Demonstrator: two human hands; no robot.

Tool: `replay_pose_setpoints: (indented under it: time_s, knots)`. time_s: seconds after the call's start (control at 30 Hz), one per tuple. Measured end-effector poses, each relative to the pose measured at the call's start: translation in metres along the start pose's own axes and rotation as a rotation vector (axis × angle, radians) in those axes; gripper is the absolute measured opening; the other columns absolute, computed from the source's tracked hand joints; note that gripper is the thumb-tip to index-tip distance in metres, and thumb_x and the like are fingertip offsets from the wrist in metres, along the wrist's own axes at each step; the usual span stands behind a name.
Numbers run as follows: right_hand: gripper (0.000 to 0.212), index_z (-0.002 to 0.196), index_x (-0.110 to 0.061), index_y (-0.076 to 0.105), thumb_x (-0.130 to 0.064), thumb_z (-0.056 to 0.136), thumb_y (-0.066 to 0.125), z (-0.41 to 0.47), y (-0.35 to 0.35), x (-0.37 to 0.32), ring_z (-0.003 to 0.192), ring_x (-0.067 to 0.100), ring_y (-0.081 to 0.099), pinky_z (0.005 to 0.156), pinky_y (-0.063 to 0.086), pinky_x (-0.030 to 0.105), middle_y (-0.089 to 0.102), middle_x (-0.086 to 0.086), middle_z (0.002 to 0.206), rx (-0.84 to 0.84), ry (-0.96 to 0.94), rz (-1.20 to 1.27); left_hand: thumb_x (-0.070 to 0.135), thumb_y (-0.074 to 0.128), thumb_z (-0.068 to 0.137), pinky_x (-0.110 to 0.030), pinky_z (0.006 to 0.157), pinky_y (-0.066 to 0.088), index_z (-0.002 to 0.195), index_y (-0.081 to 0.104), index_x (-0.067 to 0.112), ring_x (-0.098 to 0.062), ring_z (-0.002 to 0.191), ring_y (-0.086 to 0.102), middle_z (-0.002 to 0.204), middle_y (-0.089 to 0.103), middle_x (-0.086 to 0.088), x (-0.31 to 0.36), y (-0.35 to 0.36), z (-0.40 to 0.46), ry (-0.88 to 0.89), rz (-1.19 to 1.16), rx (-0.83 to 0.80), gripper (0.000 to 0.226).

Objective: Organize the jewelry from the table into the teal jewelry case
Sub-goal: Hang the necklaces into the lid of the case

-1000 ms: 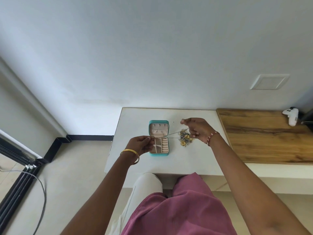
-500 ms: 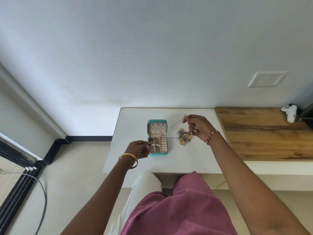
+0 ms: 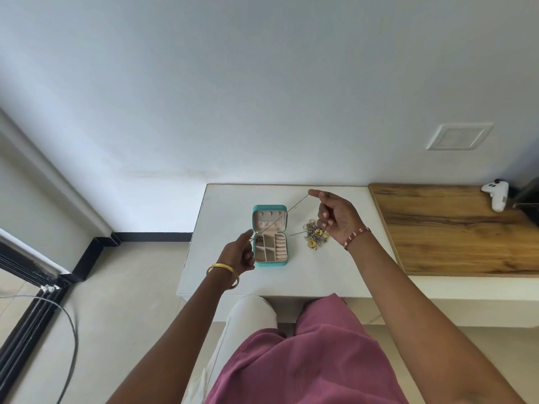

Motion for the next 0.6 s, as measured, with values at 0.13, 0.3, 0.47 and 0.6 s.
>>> replay_pose_setpoints:
  time_s: [0.13, 0.3, 0.47, 0.6]
  knots:
    - [0.019, 0.102, -0.011, 0.064, -0.010, 0.094, 0.046, -0.004, 0.003, -0.002, 0.031, 0.007, 0.031, 0.039, 0.028, 0.014, 0.044, -0.004, 0.039, -0.007, 0.002, 0.017, 0.027, 0.048, 0.094, -0.024, 0.050, 0.038, 0.054, 0.045, 0.010, -0.014, 0.038, 0.038, 0.040, 0.039, 0.000, -0.001, -0.004, 0.003, 0.071, 0.148, 0.041, 0.043]
    - [0.018, 0.097, -0.012, 0.064, -0.009, 0.093, 0.047, -0.007, 0.007, -0.002, 0.035, 0.006, 0.039, 0.039, 0.032, 0.014, 0.044, -0.005, 0.039, 0.002, 0.002, 0.059, 0.028, 0.041, 0.096, -0.025, 0.057, 0.048, 0.075, 0.065, 0.008, -0.017, 0.054, 0.054, 0.052, 0.057, -0.003, -0.001, -0.005, 0.000, 0.117, 0.134, 0.021, 0.038]
    - [0.016, 0.085, -0.008, 0.063, -0.010, 0.092, 0.048, -0.005, 0.005, 0.003, 0.034, 0.008, 0.037, 0.044, 0.038, 0.017, 0.044, -0.003, 0.039, 0.066, 0.023, 0.129, 0.026, 0.047, 0.094, -0.032, 0.071, 0.052, 0.078, 0.063, 0.006, -0.021, 0.070, 0.059, 0.050, 0.064, -0.001, 0.000, -0.008, -0.001, 0.041, -0.286, 0.087, 0.031]
    - [0.020, 0.074, -0.007, 0.060, -0.014, 0.090, 0.052, 0.000, -0.006, 0.011, 0.036, 0.008, 0.044, 0.051, 0.048, 0.024, 0.049, -0.002, 0.041, 0.152, 0.083, 0.155, 0.024, 0.047, 0.094, -0.032, 0.068, 0.055, 0.070, 0.055, 0.008, -0.021, 0.071, 0.060, 0.051, 0.062, 0.000, 0.003, -0.010, 0.000, 0.066, -0.484, 0.032, 0.030]
Point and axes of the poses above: each hand's wrist, its own z-axis towards the middle knuckle, its own y-axis out of the palm, x = y × z, the point moved 4 cm from there along z, towards the middle knuckle
